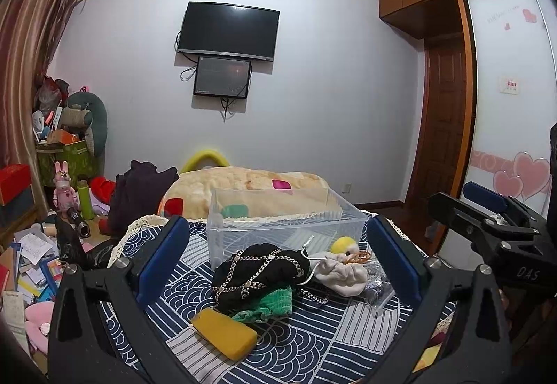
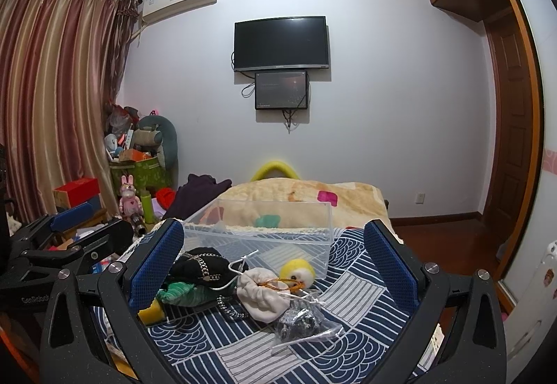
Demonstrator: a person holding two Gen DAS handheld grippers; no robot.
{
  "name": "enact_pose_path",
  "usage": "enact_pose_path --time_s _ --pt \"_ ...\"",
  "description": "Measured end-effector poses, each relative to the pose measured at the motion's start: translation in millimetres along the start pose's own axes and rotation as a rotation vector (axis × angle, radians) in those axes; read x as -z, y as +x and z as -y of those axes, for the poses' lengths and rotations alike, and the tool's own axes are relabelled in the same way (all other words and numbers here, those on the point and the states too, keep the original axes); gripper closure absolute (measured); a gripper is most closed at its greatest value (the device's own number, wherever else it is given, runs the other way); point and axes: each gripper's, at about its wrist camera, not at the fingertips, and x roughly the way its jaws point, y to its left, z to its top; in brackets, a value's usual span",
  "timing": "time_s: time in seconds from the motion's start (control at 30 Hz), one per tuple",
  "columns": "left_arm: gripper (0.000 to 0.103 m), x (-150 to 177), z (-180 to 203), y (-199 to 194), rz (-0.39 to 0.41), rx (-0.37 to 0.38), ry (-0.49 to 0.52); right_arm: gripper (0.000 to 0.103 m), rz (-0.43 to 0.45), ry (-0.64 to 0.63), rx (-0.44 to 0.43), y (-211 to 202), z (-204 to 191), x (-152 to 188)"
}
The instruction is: Organize soft objects
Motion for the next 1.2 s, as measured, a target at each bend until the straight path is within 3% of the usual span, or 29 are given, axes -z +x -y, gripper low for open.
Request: enact_pose_path --time_s 0.53,0.6,0.67,0.77,0.83,1.03,1.2 --pt "0.001 4.1 -3.1 4.3 -0.022 0.013 -0.005 0.000 -0.019 -0.013 0.000 4.2 -2.1 5.7" --pt "0.005 7.5 -3.4 7.4 -0.036 0.010 -0.001 0.000 -0.021 -0.008 0.003 5.1 -0.6 8.0" --pt "0.015 12.6 -4.0 10.9 -0.056 0.002 0.002 0.001 -0.023 -0.008 0.009 6.3 1.0 10.3" --pt "0.020 21.1 -7.7 19.8 -0.114 -0.007 0.006 0.007 -0.041 -0.004 0.015 11.5 5.3 14.4" --pt "0.020 29.8 -12.3 25.9 -0.148 -0.012 -0.002 0.020 -0.071 0.002 0.011 17.4 8.2 17.7" --pt "0.024 54.8 -29.7 43.0 -0.263 -0.038 -0.032 0.033 -0.158 0.026 0.005 34.7 19.1 30.4" --pt "0.024 72.0 -37.5 56.9 -0.339 -0.049 -0.043 0.035 -0.231 0.044 -0.023 45.6 23.5 40.4"
